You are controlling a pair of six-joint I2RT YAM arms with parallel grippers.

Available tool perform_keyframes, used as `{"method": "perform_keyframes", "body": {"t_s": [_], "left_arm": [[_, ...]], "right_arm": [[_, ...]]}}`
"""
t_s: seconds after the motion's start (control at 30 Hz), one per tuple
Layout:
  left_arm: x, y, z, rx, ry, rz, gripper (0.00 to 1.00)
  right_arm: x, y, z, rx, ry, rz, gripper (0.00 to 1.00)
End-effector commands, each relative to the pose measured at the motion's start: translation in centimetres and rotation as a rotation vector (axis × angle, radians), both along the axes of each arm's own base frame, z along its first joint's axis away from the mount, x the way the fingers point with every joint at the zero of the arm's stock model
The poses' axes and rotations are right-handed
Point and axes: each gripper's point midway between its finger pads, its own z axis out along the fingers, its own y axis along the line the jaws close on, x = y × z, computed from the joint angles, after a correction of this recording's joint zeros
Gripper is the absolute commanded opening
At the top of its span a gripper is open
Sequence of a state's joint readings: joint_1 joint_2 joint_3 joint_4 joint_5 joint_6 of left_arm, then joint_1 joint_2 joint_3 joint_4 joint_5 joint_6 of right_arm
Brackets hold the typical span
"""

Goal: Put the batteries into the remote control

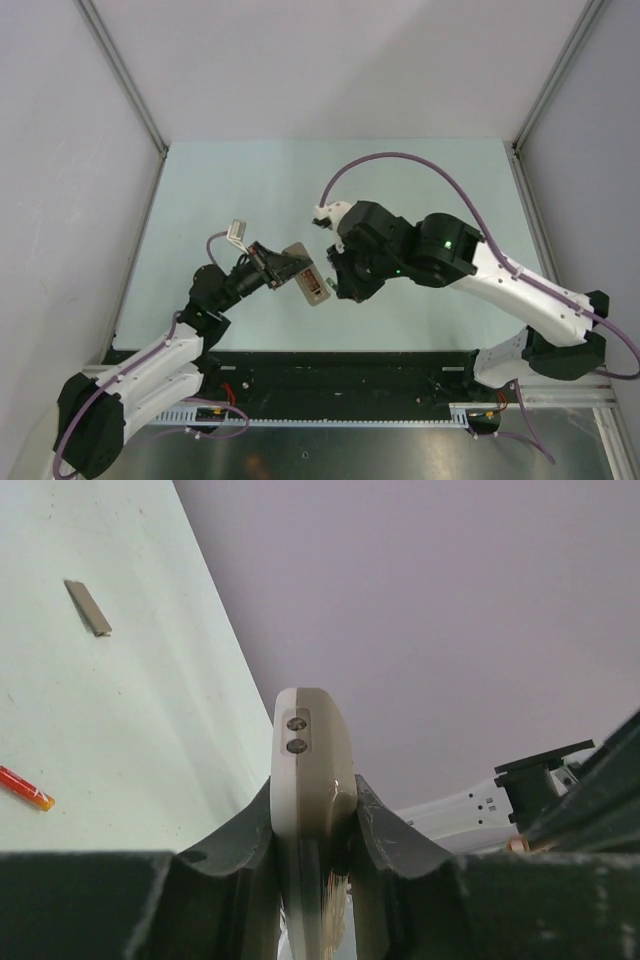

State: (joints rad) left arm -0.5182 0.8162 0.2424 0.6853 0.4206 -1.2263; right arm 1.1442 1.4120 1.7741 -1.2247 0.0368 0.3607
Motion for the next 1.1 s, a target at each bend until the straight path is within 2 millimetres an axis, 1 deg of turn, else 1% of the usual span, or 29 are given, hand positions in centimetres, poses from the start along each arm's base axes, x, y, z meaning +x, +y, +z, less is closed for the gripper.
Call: {"method": "perform_keyframes", "body": {"t_s": [0.0, 0.03, 0.13, 0.47, 0.57, 0.73, 0.83, 1.07], "left_arm": [[0.5, -0.1, 2.6, -0.025, -0.083, 0.02, 0.0], [0.5, -0.1, 2.4, -0.025, -0.076, 0.02, 0.0], [0.5, -0.2, 2.2, -0.027, -0.068, 0.027, 0.0], [-0.4, -0.4, 2.3, -0.03, -0.082, -0.003, 0.0], [-0.7, -0.4, 2.4, -0.035, -0.082, -0.01, 0.0], [-0.9, -0.4, 2.5, -0.043, -0.081, -0.011, 0.0], [-1.0, -0.4, 2.7, -0.049, -0.083, -0.015, 0.0], [-1.2, -0.4, 3.2, -0.059, -0.088, -0.02, 0.0]], "right_arm": [[-2.7, -0.4, -1.9, -0.154, 0.112, 0.041, 0.0], [-3.3, 0.1, -1.9, -0.146, 0.137, 0.065, 0.0], [-3.0, 1.1, -2.7, -0.167, 0.146, 0.078, 0.0], [0.0, 3.5, -4.2, -0.152, 0.13, 0.056, 0.0], [0.7, 4.1, -4.4, -0.148, 0.122, 0.055, 0.0], [1.3, 5.1, -4.1, -0.126, 0.109, 0.055, 0.0], [1.8, 5.4, -4.3, -0.125, 0.104, 0.044, 0.0], [2.2, 6.3, -4.6, -0.104, 0.096, 0.038, 0.0]]}}
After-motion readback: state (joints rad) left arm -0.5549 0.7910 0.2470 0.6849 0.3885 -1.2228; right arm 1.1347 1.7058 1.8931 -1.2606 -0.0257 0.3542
